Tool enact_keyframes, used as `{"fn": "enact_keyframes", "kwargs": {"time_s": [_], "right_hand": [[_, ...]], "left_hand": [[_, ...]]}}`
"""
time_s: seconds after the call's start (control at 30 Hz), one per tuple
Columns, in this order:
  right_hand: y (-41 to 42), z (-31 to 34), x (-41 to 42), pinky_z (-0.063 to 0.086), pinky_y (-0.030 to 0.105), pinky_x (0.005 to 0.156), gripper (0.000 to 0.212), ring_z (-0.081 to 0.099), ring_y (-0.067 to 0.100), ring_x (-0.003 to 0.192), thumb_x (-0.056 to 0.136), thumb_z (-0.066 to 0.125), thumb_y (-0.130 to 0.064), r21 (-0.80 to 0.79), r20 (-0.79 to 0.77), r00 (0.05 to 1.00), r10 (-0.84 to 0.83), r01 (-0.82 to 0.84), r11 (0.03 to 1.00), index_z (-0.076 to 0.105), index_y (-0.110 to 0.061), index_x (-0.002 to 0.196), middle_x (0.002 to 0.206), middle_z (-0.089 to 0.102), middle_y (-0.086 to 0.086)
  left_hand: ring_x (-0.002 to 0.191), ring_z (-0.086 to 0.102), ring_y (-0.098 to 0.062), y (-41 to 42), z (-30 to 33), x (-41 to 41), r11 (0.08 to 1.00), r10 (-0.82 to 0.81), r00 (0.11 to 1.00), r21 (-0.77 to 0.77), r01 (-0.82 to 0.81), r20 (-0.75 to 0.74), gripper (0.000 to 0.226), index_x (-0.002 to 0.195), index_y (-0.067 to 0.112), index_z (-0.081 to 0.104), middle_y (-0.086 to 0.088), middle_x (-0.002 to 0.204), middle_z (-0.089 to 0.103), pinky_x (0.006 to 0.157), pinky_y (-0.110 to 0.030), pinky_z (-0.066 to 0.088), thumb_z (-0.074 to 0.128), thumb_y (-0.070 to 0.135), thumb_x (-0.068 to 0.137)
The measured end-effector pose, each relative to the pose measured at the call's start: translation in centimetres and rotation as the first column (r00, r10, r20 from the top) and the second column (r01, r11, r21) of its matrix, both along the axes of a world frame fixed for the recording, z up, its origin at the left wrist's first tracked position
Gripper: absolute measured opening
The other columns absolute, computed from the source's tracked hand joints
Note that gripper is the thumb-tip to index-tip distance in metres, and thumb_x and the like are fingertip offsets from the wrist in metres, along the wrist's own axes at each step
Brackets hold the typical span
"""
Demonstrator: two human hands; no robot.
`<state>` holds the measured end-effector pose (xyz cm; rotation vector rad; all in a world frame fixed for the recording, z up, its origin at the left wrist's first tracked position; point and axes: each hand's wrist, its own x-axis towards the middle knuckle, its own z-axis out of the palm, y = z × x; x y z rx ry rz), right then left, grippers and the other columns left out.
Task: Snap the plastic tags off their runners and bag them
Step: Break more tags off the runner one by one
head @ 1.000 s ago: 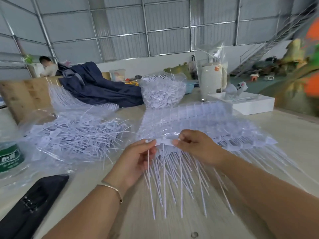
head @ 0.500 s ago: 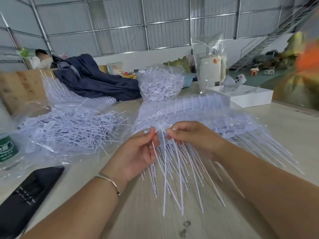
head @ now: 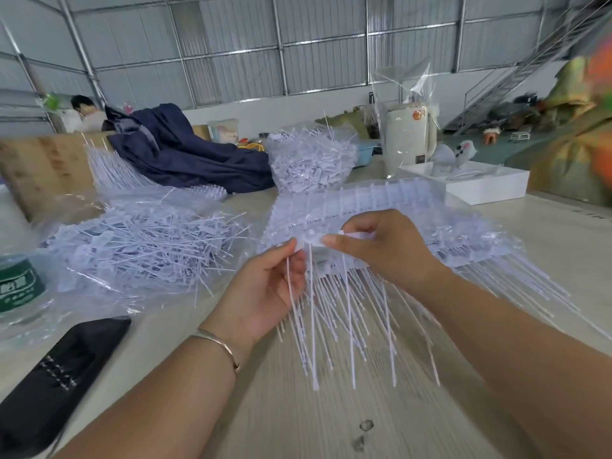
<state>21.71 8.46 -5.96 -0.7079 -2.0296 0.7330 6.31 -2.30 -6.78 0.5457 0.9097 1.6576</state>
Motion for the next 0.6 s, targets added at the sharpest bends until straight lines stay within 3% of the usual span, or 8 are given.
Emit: {"fn": "enact_keyframes", "kwargs": {"time_s": [0.1,0.17,0.3,0.37,0.47,0.6], "right_hand": [[0.1,-0.5,0.0,0.046,0.024,0.079,0.032,0.058,0.001,0.083,0.072,0.07,-0.065,0.044,0.195,0.976,-0.099,0.093,0.995,0.065,-0.033,0.072,0.076,0.059,-0.021],[0.3,-0.9,0.0,0.046,0.025,0.082,0.038,0.059,0.001,0.093,0.072,0.069,-0.066,0.02,0.239,0.965,-0.105,0.103,0.994,0.072,-0.03,0.083,0.091,0.065,-0.019],[0.3,-1.0,0.0,0.043,0.021,0.072,0.036,0.06,-0.002,0.082,0.072,0.07,-0.065,-0.029,0.215,0.973,-0.087,0.095,0.995,0.076,-0.03,0.078,0.087,0.069,-0.019],[0.3,-0.9,0.1,0.048,0.023,0.075,0.033,0.062,-0.003,0.085,0.072,0.071,-0.064,-0.046,0.233,0.97,-0.071,0.083,0.995,0.077,-0.032,0.076,0.09,0.071,-0.02],[0.2,-0.5,0.4,0.047,0.02,0.071,0.028,0.06,-0.008,0.075,0.073,0.072,-0.059,-0.067,0.264,0.964,-0.043,0.062,0.996,0.078,-0.032,0.077,0.079,0.068,-0.026],[0.1,-0.2,0.1,0.051,0.025,0.082,0.022,0.063,0.003,0.092,0.074,0.074,-0.053,-0.021,0.34,0.938,-0.072,0.085,0.996,0.074,-0.032,0.072,0.096,0.071,-0.017]], "left_hand": [[0.044,0.043,-0.005,0.1,-0.2,-0.4,0.997,0.037,0.995,-0.067,-0.043,-0.092,0.008,0.075,0.008,0.062,-0.004,0.067,0.056,0.036,-0.012,0.032,0.069,0.006,0.074],[0.044,0.037,-0.005,0.2,-0.4,-0.4,0.994,0.021,0.982,-0.099,-0.04,-0.189,0.008,0.075,0.009,0.061,-0.002,0.065,0.053,0.037,-0.012,0.024,0.069,0.006,0.074],[0.039,0.029,-0.003,0.1,-0.5,-0.8,0.991,-0.018,0.947,-0.133,-0.026,-0.321,0.015,0.076,0.009,0.06,-0.001,0.064,0.051,0.033,-0.012,0.017,0.072,0.012,0.067],[0.036,0.025,-0.003,-0.1,-0.4,-1.0,0.989,-0.043,0.92,-0.146,-0.015,-0.389,0.013,0.074,0.011,0.061,0.001,0.063,0.05,0.031,-0.013,0.016,0.072,0.014,0.067],[0.036,0.023,-0.005,0.1,-0.4,-1.5,0.985,-0.028,0.843,-0.158,-0.068,-0.537,0.023,0.058,0.017,0.064,0.003,0.057,0.046,0.033,-0.015,0.015,0.071,0.009,0.078],[0.037,0.026,-0.009,0.3,-0.3,-1.6,0.966,0.044,0.684,-0.144,-0.216,-0.728,0.028,0.056,0.014,0.057,0.003,0.05,0.041,0.037,-0.016,0.018,0.074,0.008,0.077]]}}
